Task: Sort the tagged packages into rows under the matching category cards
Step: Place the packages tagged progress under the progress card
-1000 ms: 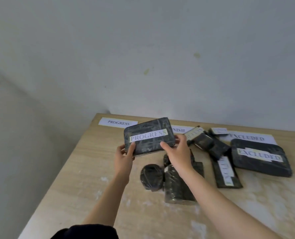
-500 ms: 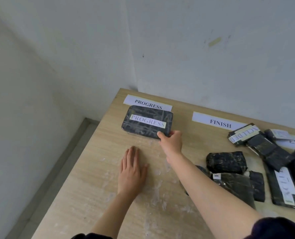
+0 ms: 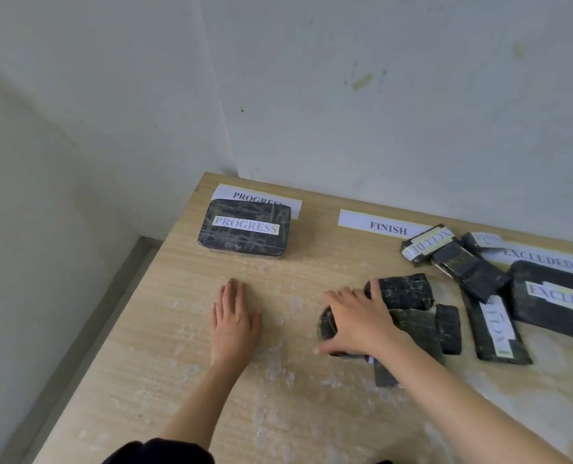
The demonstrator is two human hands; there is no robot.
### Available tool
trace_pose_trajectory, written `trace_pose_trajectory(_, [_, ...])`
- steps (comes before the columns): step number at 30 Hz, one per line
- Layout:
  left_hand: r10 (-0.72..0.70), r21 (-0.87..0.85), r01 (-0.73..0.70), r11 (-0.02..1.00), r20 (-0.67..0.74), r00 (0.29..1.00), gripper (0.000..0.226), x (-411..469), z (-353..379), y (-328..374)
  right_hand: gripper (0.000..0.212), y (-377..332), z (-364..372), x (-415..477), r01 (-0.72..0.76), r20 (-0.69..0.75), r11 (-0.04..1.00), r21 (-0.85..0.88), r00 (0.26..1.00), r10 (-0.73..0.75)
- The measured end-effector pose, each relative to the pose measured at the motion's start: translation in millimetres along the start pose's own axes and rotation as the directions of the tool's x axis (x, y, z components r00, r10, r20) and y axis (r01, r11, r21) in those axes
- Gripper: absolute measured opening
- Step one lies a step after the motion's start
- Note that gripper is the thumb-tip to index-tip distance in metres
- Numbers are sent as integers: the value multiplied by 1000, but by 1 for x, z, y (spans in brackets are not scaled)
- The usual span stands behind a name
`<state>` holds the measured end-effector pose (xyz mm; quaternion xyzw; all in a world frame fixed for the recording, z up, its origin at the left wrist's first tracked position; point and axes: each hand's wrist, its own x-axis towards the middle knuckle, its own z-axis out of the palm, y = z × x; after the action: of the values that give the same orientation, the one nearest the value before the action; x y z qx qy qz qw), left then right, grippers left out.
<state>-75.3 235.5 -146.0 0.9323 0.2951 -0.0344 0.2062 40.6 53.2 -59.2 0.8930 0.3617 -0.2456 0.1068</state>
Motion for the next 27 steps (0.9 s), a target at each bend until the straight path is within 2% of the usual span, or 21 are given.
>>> trace_pose_trajectory(2, [-31,-14,32,999,50,998,67,-3,-2,8,106,3,9,-11,22,11,997,-77,1000,-21])
trace_pose_trajectory(4, [-44,-65,49,997,86,995,62,-11,-7,21,101,2,11,-17,64,-122,996,-70,990,-72])
trace_pose_trajectory(6, [-35,-189,50,981,83,996,52,-21,-15,37,93,2,8,-24,112,-339,988,103,938,-71])
trace_pose_trajectory(8, [-48,-416,82,906,93,995,44,-32,-26,59,91,7,2,-34,193,-517,913,360,856,23])
trace_pose_trajectory(9, [-60,-568,138,812,153,986,43,-37,-33,72,92,11,-2,-39,241,-579,864,443,812,71])
trace_pose_trajectory(10, [-47,-711,215,670,249,967,45,-41,-40,86,94,15,-3,-45,284,-629,828,483,771,102])
trace_pose_trajectory(12, [57,-846,388,366,437,898,54,-44,-48,108,95,23,-4,-54,355,-712,798,486,691,126])
trace_pose_trajectory(13, [124,-862,428,272,472,873,56,-44,-51,118,94,27,-3,-58,382,-745,793,474,654,130])
trace_pose_trajectory(15, [220,-887,423,187,457,862,49,-41,-55,134,90,36,2,-61,392,-776,794,464,612,152])
trace_pose_trajectory(18, [198,-912,394,114,409,891,39,-38,-56,153,90,56,11,-64,332,-746,815,475,643,174])
trace_pose_trajectory(23, [33,-918,375,130,382,924,29,-35,-40,164,82,87,25,-67,149,-584,873,465,793,176])
trace_pose_trajectory(25, [-43,-912,397,103,395,918,34,-36,-32,165,72,97,26,-69,23,-473,890,456,853,220])
trace_pose_trajectory(27, [-124,-905,421,58,412,903,38,-35,-22,163,71,104,25,-72,-107,-297,875,472,915,272])
